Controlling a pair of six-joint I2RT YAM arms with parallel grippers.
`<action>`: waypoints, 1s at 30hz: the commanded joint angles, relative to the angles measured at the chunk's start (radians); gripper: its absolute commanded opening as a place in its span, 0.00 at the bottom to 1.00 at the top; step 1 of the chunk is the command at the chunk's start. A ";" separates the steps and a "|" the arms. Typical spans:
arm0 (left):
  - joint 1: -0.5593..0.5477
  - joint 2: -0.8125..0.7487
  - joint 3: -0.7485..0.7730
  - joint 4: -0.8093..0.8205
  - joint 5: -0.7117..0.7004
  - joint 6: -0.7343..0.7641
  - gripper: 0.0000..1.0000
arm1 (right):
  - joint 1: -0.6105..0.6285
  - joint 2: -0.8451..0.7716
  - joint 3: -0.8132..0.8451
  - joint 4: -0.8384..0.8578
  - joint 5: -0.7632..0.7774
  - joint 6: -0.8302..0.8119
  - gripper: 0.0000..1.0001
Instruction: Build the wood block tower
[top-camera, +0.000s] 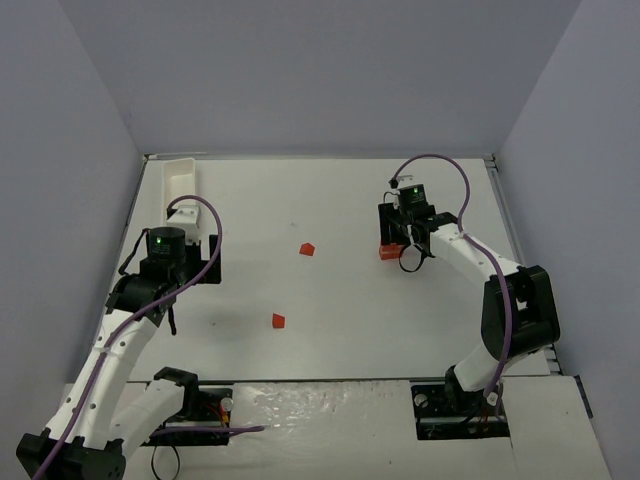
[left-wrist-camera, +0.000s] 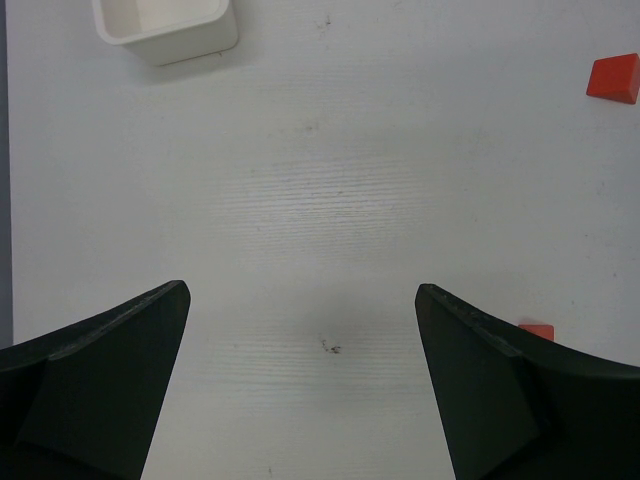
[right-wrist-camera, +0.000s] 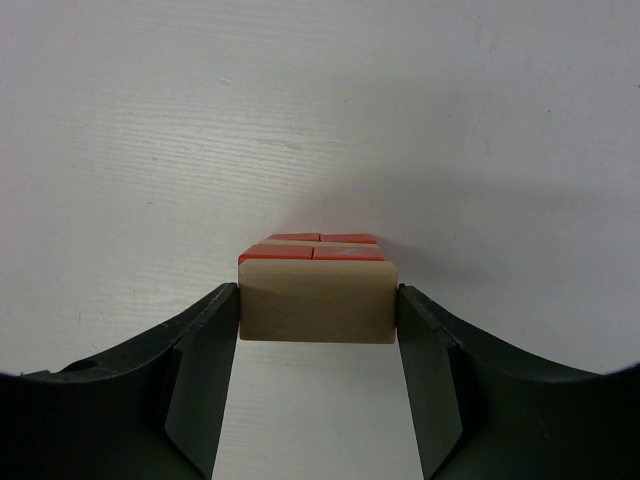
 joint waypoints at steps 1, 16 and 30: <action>0.002 0.004 0.015 0.050 0.009 0.009 0.95 | -0.007 -0.016 0.009 0.036 -0.001 0.012 0.54; 0.003 0.004 0.014 0.049 0.009 0.009 0.95 | -0.012 -0.021 0.010 0.038 -0.009 0.016 0.59; 0.002 0.005 0.015 0.048 0.009 0.009 0.95 | -0.015 -0.021 0.009 0.040 -0.040 0.020 0.64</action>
